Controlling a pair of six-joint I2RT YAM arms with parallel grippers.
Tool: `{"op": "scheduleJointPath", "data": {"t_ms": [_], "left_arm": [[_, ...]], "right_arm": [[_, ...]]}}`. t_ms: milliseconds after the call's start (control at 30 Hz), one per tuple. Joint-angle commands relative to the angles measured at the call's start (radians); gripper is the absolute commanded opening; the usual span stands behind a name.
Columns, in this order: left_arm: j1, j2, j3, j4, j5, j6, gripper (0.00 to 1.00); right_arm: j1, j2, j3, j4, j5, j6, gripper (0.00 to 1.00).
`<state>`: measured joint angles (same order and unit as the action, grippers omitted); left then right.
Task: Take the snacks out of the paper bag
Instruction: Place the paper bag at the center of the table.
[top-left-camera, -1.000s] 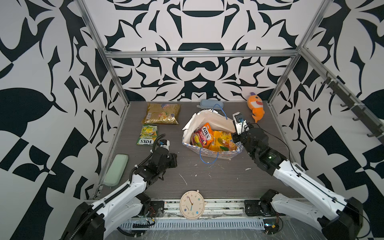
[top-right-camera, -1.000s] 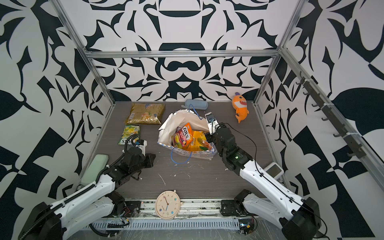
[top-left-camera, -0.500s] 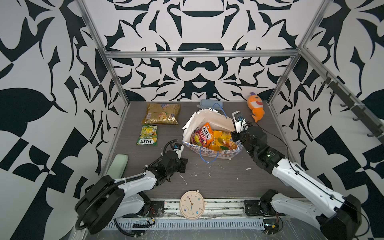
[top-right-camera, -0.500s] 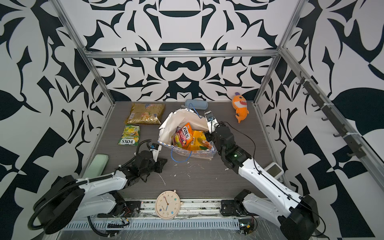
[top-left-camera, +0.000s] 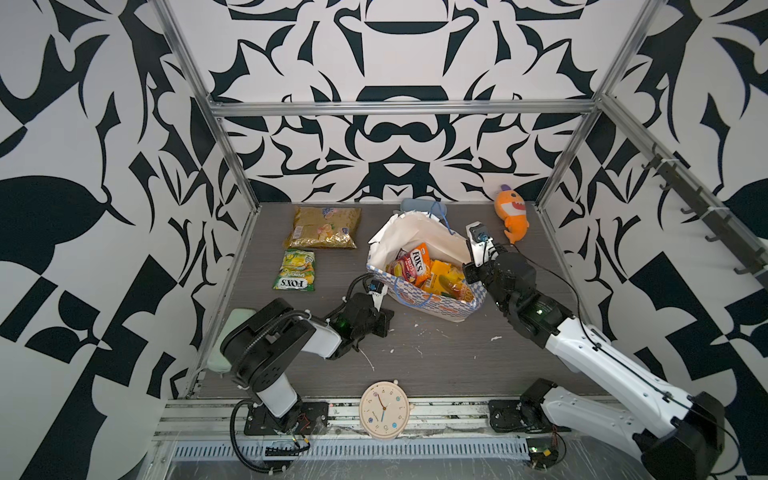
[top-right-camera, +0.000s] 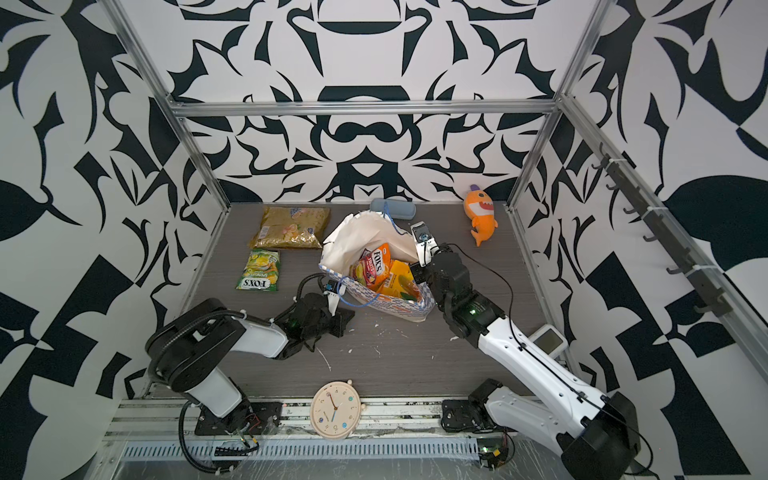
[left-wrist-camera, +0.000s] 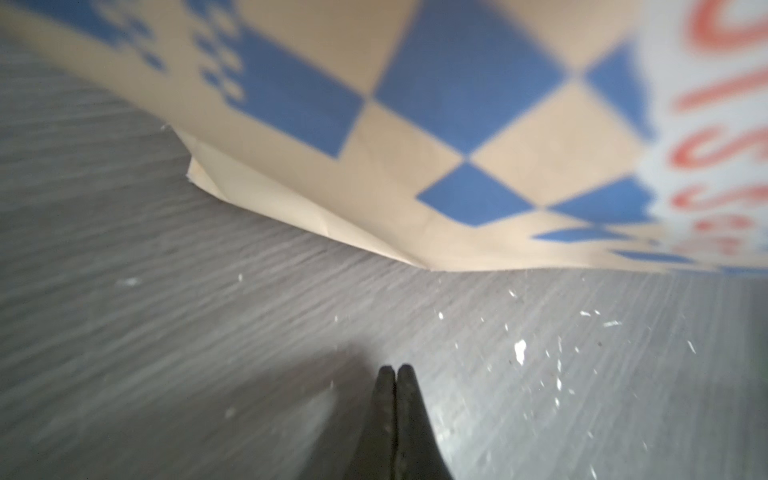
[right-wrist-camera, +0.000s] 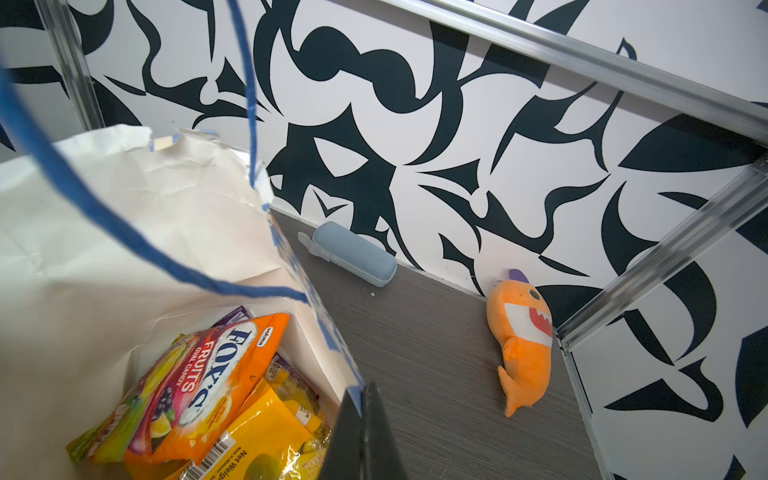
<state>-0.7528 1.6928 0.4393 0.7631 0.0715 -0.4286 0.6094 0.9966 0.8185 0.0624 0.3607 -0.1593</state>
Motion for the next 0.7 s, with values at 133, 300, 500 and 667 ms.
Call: {"op": "scheduleJointPath", "data": {"t_ms": [133,300,500,667], "left_arm": [[0.003,0.143,0.112,0.175,0.015,0.055,0.00],[0.028,0.248,0.150,0.338,0.065,0.038,0.00],[0.046,0.175,0.118,0.326,0.009,0.076,0.00],[0.046,-0.107,-0.051,0.262,-0.190,0.158,0.00]], "right_arm": [[-0.002,-0.033,0.062,0.089,0.007,0.009,0.00],[-0.001,-0.020,0.082,0.106,0.007,-0.016,0.00],[-0.001,0.002,0.111,0.113,-0.030,-0.023,0.00],[0.000,0.009,0.099,0.135,-0.096,-0.029,0.00]]}}
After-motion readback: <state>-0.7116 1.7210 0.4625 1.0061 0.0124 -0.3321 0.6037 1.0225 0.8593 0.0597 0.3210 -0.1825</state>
